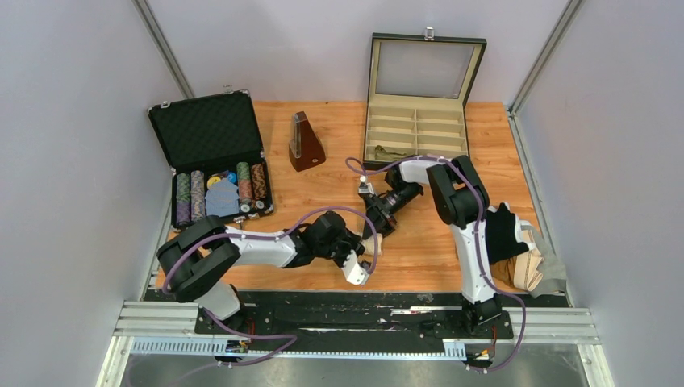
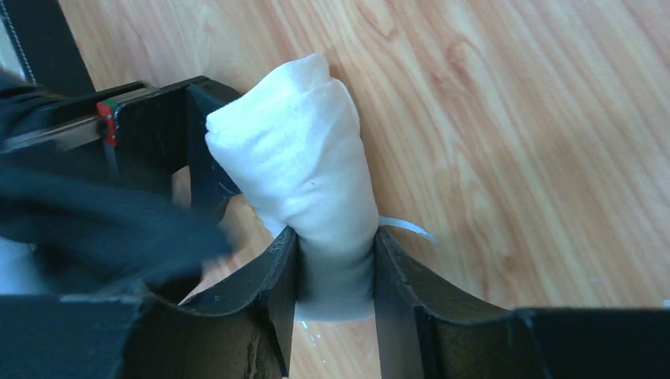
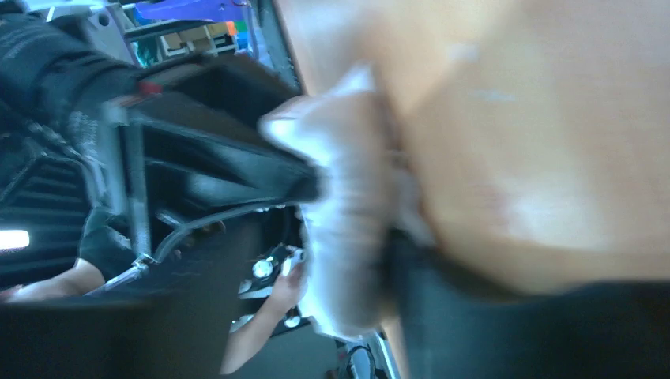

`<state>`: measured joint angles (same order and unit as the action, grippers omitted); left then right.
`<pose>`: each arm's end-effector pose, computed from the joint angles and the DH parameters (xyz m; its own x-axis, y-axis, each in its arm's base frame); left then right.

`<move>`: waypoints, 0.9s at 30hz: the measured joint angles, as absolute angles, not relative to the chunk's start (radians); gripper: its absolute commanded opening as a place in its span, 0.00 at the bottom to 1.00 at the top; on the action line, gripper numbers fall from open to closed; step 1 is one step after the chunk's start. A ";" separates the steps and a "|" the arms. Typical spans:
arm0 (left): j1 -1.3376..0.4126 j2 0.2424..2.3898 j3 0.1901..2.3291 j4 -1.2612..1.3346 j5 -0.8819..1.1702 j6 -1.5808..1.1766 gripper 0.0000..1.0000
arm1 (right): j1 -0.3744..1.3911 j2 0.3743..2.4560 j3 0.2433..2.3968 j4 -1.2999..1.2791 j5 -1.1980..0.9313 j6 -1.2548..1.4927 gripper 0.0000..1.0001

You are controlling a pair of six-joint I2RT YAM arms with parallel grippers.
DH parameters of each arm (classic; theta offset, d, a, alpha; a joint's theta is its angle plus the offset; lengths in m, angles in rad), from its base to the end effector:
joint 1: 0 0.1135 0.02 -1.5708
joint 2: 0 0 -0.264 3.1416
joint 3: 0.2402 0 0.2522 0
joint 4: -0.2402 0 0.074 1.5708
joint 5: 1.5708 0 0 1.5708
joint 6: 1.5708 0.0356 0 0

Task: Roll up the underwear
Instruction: Roll the underwear to the center of the board, then pick up the underwear from the center of the board.

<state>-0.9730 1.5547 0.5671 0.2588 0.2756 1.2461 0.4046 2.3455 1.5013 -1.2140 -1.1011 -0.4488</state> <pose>0.1504 -0.2381 0.1339 0.7425 0.5299 -0.4097 0.6454 -0.4025 0.6492 0.3277 0.1748 0.0793 -0.8210 -0.5652 0.0801 -0.1671 0.3721 0.9130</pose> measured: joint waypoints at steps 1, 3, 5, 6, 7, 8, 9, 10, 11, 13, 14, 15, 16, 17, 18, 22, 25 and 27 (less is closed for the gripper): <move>-0.973 1.562 0.596 0.215 0.282 1.245 0.34 | 0.405 2.345 1.503 -1.226 -1.129 -0.464 1.00; -0.970 1.585 0.653 0.146 0.295 1.244 0.27 | 0.405 2.276 1.510 -1.248 -1.131 -0.467 1.00; -0.966 1.614 0.711 0.084 0.313 1.242 0.24 | 0.408 2.235 1.519 -1.229 -1.076 -0.456 1.00; -0.965 1.626 0.736 0.055 0.323 1.241 0.22 | 0.406 2.223 1.524 -1.225 -1.052 -0.452 1.00; -0.964 1.634 0.754 0.033 0.332 1.240 0.21 | 0.398 2.208 1.533 -1.216 -1.026 -0.453 1.00; -0.963 1.641 0.768 0.016 0.343 1.239 0.19 | 0.384 2.187 1.541 -1.198 -0.997 -0.456 1.00; -0.963 1.649 0.785 -0.008 0.358 1.237 0.19 | 0.363 2.157 1.548 -1.171 -0.972 -0.460 1.00; -0.962 1.659 0.805 -0.030 0.373 1.230 0.18 | 0.332 2.110 1.552 -1.135 -0.945 -0.463 1.00; -0.959 1.671 0.827 -0.056 0.390 1.220 0.17 | 0.297 2.053 1.546 -1.095 -0.922 -0.457 1.00; -0.946 1.708 0.889 -0.113 0.437 1.182 0.15 | 0.190 1.850 1.466 -0.911 -0.876 -0.430 1.00; -0.938 1.728 0.920 -0.139 0.462 1.156 0.14 | 0.131 1.723 1.385 -0.786 -0.856 -0.429 1.00; -0.930 1.747 0.947 -0.157 0.489 1.132 0.14 | 0.067 1.559 1.279 -0.645 -0.829 -0.430 1.00; -0.917 1.773 0.981 -0.190 0.521 1.101 0.13 | -0.009 1.367 1.158 -0.517 -0.793 -0.448 1.00; -0.904 1.800 1.024 -0.220 0.560 1.063 0.13 | -0.048 1.208 1.060 -0.430 -0.772 -0.474 1.00; -0.892 1.824 1.055 -0.237 0.590 1.033 0.13 | -0.057 1.088 0.984 -0.373 -0.765 -0.504 0.99; -0.852 1.895 1.137 -0.279 0.709 0.915 0.13 | 0.039 0.800 0.780 -0.353 -0.842 -0.692 0.73; -0.830 1.930 1.171 -0.293 0.774 0.847 0.13 | 0.127 0.807 0.662 -0.480 -0.857 -0.828 0.71; -0.816 1.956 1.197 -0.307 0.819 0.812 0.13 | 0.224 0.820 0.587 -0.530 -0.826 -0.879 0.73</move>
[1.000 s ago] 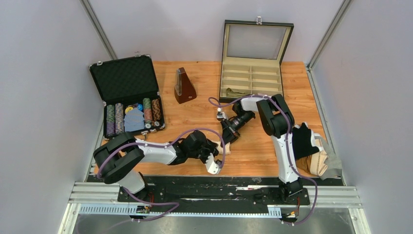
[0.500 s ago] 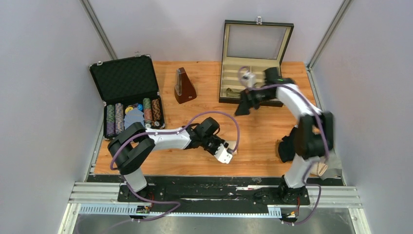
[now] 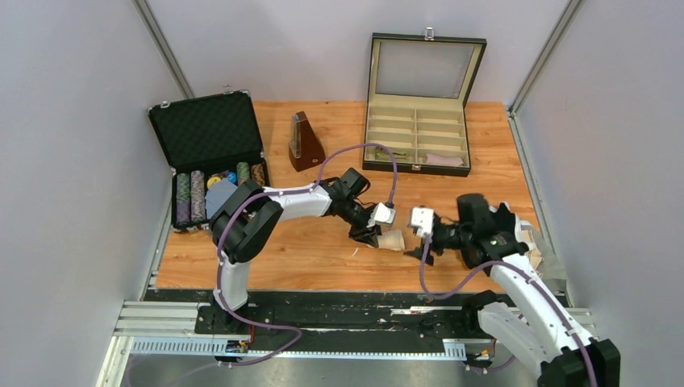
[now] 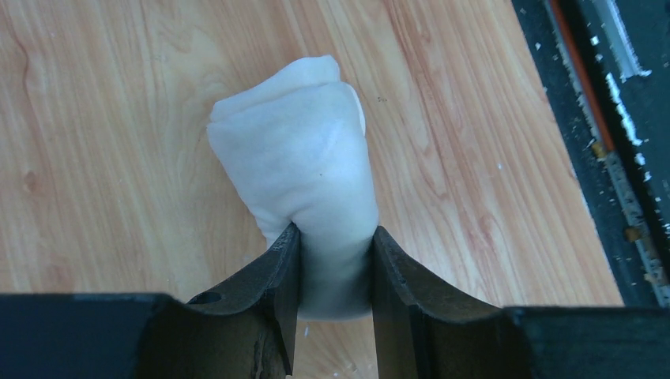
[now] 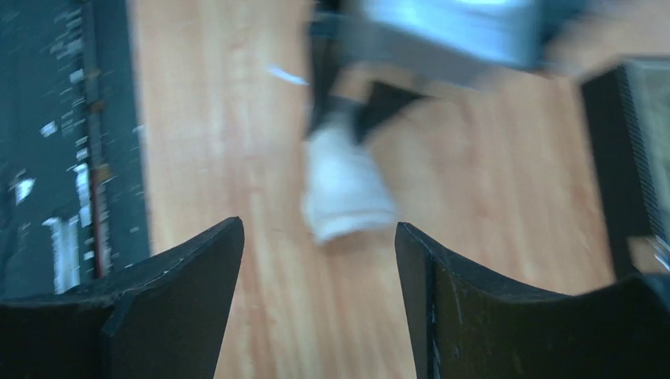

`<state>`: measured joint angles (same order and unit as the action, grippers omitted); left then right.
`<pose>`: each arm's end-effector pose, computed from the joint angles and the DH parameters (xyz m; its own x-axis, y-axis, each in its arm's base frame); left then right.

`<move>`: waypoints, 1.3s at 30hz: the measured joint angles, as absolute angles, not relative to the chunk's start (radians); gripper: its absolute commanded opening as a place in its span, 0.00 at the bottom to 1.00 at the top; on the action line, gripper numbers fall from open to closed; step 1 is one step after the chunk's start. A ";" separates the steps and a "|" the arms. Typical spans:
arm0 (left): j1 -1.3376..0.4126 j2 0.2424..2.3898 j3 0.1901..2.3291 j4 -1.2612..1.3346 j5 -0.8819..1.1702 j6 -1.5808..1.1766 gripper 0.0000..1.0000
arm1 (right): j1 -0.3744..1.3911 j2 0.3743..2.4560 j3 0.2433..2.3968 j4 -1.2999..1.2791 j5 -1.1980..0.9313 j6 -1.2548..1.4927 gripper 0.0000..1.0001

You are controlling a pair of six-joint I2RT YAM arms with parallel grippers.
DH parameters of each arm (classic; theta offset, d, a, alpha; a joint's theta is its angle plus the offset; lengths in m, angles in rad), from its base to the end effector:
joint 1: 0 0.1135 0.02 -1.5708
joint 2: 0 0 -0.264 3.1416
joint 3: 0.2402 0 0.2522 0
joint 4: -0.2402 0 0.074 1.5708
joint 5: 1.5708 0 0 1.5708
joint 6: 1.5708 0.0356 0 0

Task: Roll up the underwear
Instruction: Pick up the underwear from the center of the board.

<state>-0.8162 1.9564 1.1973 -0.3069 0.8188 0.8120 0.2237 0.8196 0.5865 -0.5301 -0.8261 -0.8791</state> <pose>0.2454 -0.2989 0.1470 0.1242 0.5916 -0.7966 0.9440 -0.3179 -0.0889 0.1531 0.0617 0.2404 0.0849 -0.5160 -0.8524 -0.9455 0.2283 -0.2323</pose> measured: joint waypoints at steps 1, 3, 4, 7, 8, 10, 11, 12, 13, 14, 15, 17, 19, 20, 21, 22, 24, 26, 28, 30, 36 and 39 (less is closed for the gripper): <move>-0.809 1.969 1.211 -0.315 0.842 0.798 0.13 | 0.281 0.818 0.558 -0.545 -0.813 -0.898 0.74; -0.795 1.991 1.231 -0.329 0.883 0.775 0.13 | 0.409 0.809 0.511 -0.544 -0.770 -0.941 0.75; -0.788 1.999 1.237 -0.331 0.901 0.765 0.13 | 0.452 0.809 0.500 -0.537 -0.752 -0.959 0.75; -0.774 2.013 1.245 -0.332 0.938 0.747 0.13 | 0.536 0.839 0.481 -0.489 -0.696 -1.008 0.73; -0.771 2.016 1.247 -0.333 0.945 0.744 0.13 | 0.556 0.863 0.477 -0.456 -0.675 -1.019 0.73; -0.768 2.020 1.250 -0.336 0.955 0.739 0.13 | 0.585 0.915 0.471 -0.395 -0.631 -1.034 0.73; -0.768 2.024 1.253 -0.344 0.963 0.737 0.13 | 0.596 0.941 0.468 -0.368 -0.609 -1.042 0.73; -0.768 2.027 1.256 -0.353 0.974 0.736 0.13 | 0.606 0.967 0.465 -0.336 -0.590 -1.050 0.73; -0.769 2.031 1.259 -0.361 0.983 0.736 0.13 | 0.614 0.994 0.463 -0.306 -0.570 -1.058 0.72; -0.770 2.037 1.265 -0.375 0.997 0.736 0.13 | 0.620 1.017 0.460 -0.279 -0.553 -1.065 0.72; -0.770 2.043 1.272 -0.387 1.010 0.736 0.13 | 0.625 1.033 0.458 -0.259 -0.542 -1.071 0.71; -0.769 2.056 1.285 -0.412 1.031 0.736 0.13 | 0.635 1.074 0.457 -0.216 -0.516 -1.088 0.69; -0.768 2.069 1.298 -0.439 1.056 0.736 0.13 | 0.644 1.117 0.457 -0.181 -0.502 -1.108 0.66; -0.767 2.074 1.304 -0.453 1.066 0.736 0.13 | 0.648 1.140 0.457 -0.171 -0.498 -1.118 0.65; -0.765 2.082 1.312 -0.468 1.079 0.736 0.13 | 0.651 1.158 0.457 -0.165 -0.498 -1.128 0.64; -0.762 2.091 1.323 -0.487 1.093 0.737 0.13 | 0.654 1.180 0.460 -0.163 -0.498 -1.138 0.62; -0.754 2.109 1.342 -0.517 1.116 0.738 0.13 | 0.655 1.216 0.469 -0.169 -0.500 -1.157 0.59; -0.744 2.134 1.369 -0.566 1.147 0.740 0.13 | 0.660 1.259 0.488 -0.183 -0.500 -1.173 0.56; -0.735 2.157 1.392 -0.611 1.177 0.742 0.13 | 0.665 1.290 0.503 -0.187 -0.503 -1.182 0.54; -0.723 2.176 1.410 -0.656 1.205 0.744 0.13 | 0.669 1.312 0.519 -0.189 -0.505 -1.188 0.52; -0.693 2.234 1.465 -0.805 1.261 0.754 0.27 | 0.689 1.369 0.551 -0.185 -0.515 -1.192 0.01; -0.680 2.244 1.480 -0.852 1.261 0.741 0.62 | 0.690 1.394 0.585 -0.211 -0.528 -1.184 0.00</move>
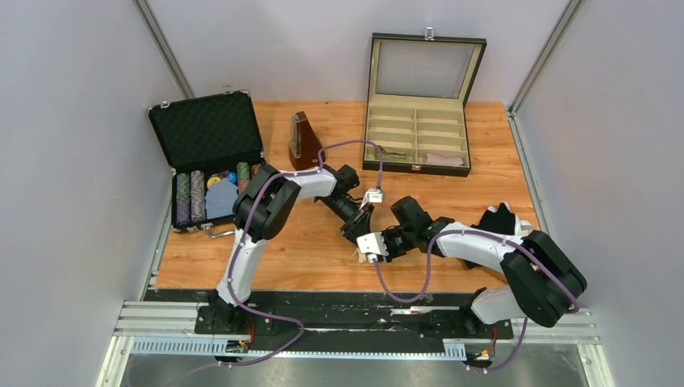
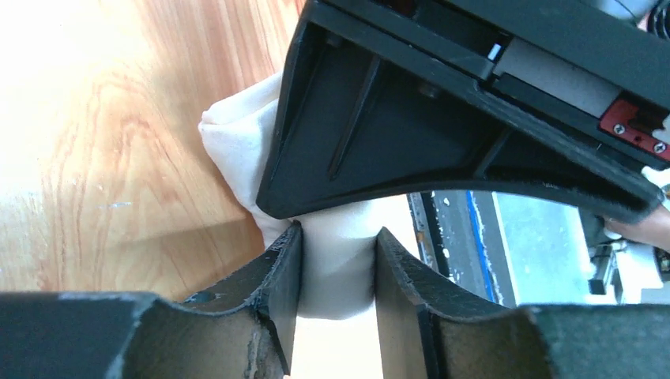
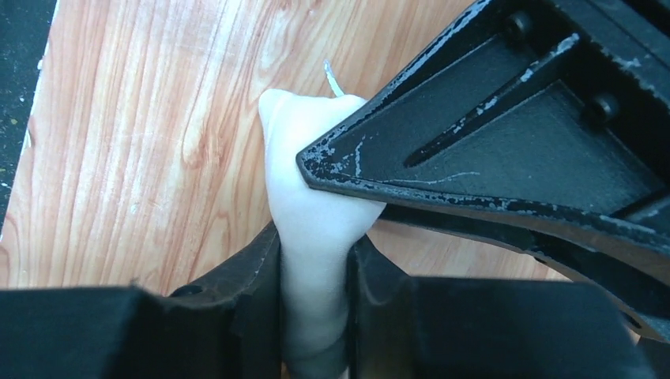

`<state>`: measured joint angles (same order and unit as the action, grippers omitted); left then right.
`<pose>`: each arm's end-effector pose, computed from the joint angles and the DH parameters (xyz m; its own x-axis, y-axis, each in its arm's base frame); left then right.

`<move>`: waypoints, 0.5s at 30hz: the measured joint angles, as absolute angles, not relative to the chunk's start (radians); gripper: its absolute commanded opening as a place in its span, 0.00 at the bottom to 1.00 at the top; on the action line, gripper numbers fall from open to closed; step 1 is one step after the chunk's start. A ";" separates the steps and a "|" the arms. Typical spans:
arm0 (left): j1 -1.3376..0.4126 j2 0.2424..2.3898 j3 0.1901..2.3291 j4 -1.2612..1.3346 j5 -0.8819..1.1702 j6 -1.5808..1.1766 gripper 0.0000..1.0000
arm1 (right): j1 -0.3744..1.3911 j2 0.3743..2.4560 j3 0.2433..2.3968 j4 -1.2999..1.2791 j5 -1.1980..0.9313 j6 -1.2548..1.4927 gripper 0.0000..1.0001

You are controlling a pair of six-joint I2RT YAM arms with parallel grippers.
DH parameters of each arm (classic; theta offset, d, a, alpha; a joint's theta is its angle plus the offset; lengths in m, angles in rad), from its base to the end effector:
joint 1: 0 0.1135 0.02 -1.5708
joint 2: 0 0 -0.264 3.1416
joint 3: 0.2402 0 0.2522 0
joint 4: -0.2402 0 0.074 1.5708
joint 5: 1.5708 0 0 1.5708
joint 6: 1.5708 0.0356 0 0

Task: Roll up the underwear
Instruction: Pick up the underwear from the center of the board.

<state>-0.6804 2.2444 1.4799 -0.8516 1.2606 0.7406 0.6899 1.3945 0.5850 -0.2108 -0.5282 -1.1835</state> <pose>0.2890 -0.2775 0.1088 -0.4662 0.6422 -0.6084 0.6409 -0.2289 -0.7327 0.1744 0.1672 0.1482 0.4490 -0.6664 -0.5953 -0.8931 -0.3140 -0.3221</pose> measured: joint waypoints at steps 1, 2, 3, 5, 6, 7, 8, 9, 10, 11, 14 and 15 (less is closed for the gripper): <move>-0.678 2.241 1.479 -0.849 1.256 0.720 0.81 | 0.691 1.398 0.595 -0.225 -0.529 -1.184 0.00; -0.674 2.236 1.477 -0.840 1.249 0.688 0.95 | 0.693 1.398 0.603 -0.241 -0.527 -1.184 0.00; -0.668 2.223 1.471 -0.834 1.246 0.657 0.99 | 0.692 1.396 0.610 -0.257 -0.526 -1.184 0.00; -0.653 2.178 1.459 -0.820 1.187 0.583 1.00 | 0.670 1.378 0.635 -0.323 -0.525 -1.188 0.00; -0.640 2.155 1.458 -0.814 1.148 0.543 1.00 | 0.648 1.357 0.648 -0.361 -0.526 -1.196 0.00; -0.622 2.129 1.459 -0.804 1.110 0.502 1.00 | 0.622 1.333 0.662 -0.396 -0.525 -1.207 0.00; -0.597 2.106 1.467 -0.804 1.077 0.467 1.00 | 0.587 1.307 0.685 -0.443 -0.529 -1.222 0.00; -0.567 2.085 1.485 -0.808 1.051 0.438 1.00 | 0.548 1.283 0.715 -0.487 -0.534 -1.240 0.00; -0.536 2.070 1.511 -0.817 1.031 0.415 1.00 | 0.509 1.266 0.750 -0.522 -0.535 -1.259 0.00; -0.502 2.054 1.547 -0.826 1.010 0.393 1.00 | 0.474 1.258 0.785 -0.552 -0.537 -1.277 0.00; -0.421 2.000 1.626 -0.842 0.968 0.349 1.00 | 0.342 1.275 0.921 -0.620 -0.545 -1.338 0.00; -0.395 1.965 1.632 -0.846 0.952 0.341 1.00 | 0.289 1.300 0.976 -0.640 -0.547 -1.359 0.00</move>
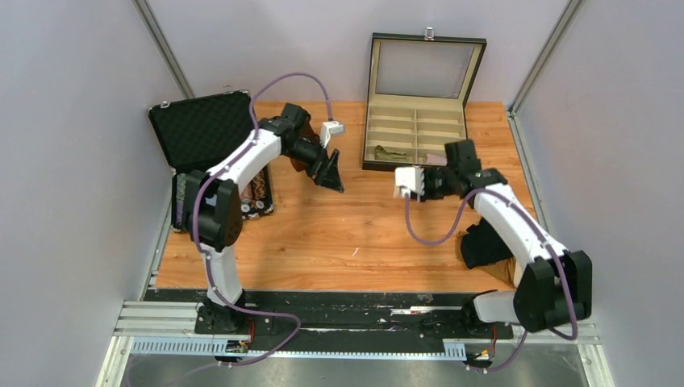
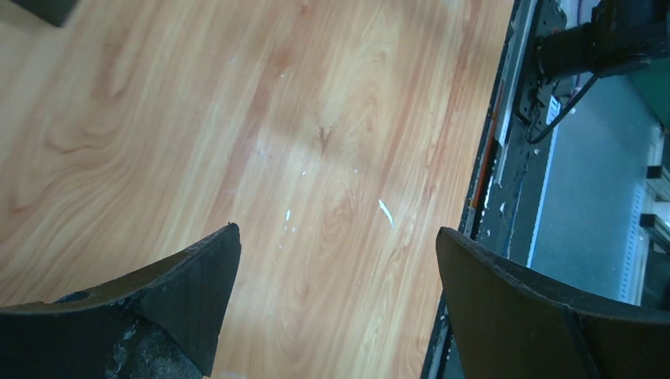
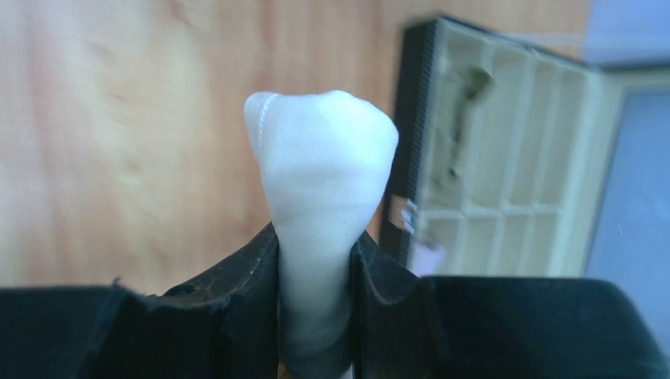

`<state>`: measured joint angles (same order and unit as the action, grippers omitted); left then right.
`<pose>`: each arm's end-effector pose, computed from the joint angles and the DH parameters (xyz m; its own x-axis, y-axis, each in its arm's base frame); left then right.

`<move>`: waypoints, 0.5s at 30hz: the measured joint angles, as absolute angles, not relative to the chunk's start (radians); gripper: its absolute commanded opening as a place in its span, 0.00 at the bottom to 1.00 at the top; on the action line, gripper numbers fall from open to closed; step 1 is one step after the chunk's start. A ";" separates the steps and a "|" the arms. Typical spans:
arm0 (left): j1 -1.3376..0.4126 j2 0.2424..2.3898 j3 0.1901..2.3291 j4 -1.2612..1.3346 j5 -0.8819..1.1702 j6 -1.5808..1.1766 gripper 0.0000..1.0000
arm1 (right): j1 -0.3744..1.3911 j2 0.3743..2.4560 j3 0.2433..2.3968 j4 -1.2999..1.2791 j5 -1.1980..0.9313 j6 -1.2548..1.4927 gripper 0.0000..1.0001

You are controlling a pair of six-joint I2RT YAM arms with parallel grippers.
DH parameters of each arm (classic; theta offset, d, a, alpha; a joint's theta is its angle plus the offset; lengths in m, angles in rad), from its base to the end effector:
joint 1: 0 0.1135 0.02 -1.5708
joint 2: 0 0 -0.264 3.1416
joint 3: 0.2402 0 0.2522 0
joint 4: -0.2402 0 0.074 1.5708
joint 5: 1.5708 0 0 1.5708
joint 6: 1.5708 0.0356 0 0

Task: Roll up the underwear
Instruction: Pick up the underwear from the center of the board.

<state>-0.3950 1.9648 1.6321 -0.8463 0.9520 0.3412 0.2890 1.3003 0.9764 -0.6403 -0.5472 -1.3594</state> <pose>0.3660 -0.1840 0.2465 -0.6331 0.4742 -0.6118 0.7663 0.2727 -0.5817 0.2442 0.0919 0.2610 0.3507 -0.7668 -0.5376 -0.8807 -0.0749 -0.4677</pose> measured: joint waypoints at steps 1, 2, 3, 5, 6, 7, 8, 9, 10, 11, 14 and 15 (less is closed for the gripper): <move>-0.378 1.930 1.631 -0.859 0.942 0.342 1.00 | 0.250 1.332 1.020 -0.646 -0.542 -1.374 0.00; -0.368 1.893 1.629 -0.876 0.935 0.347 1.00 | 0.205 1.382 1.082 -0.653 -0.532 -1.386 0.00; -0.365 1.857 1.625 -0.893 0.933 0.364 1.00 | 0.175 1.430 1.132 -0.646 -0.519 -1.394 0.00; -0.372 1.784 1.607 -0.926 0.928 0.407 1.00 | 0.105 1.572 1.261 -0.636 -0.485 -1.398 0.00; -0.377 1.747 1.594 -0.942 0.921 0.430 1.00 | 0.094 1.606 1.287 -0.623 -0.476 -1.398 0.00; -0.382 1.703 1.576 -0.958 0.908 0.455 1.00 | 0.067 1.676 1.347 -0.624 -0.458 -1.398 0.00; -0.385 1.677 1.563 -0.965 0.899 0.465 1.00 | 0.049 1.736 1.398 -0.616 -0.442 -1.398 0.00; -0.388 1.633 1.536 -0.970 0.882 0.482 1.00 | 0.034 1.798 1.454 -0.613 -0.422 -1.398 0.00; -0.391 1.618 1.526 -0.974 0.876 0.486 1.00 | 0.024 1.848 1.500 -0.609 -0.406 -1.399 0.00; -0.391 1.596 1.509 -0.972 0.865 0.489 1.00 | 0.014 1.903 1.554 -0.609 -0.387 -1.403 0.00; -0.388 1.548 1.464 -0.981 0.824 0.494 1.00 | -0.011 2.037 1.691 -0.604 -0.339 -1.426 0.00; -0.386 1.542 1.456 -0.985 0.815 0.496 1.00 | -0.017 2.079 1.736 -0.602 -0.323 -1.440 0.00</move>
<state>-0.3862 1.5425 1.4559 -0.9848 0.8150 0.4961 -0.0170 2.0792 1.7355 -0.6018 -0.3233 -1.4403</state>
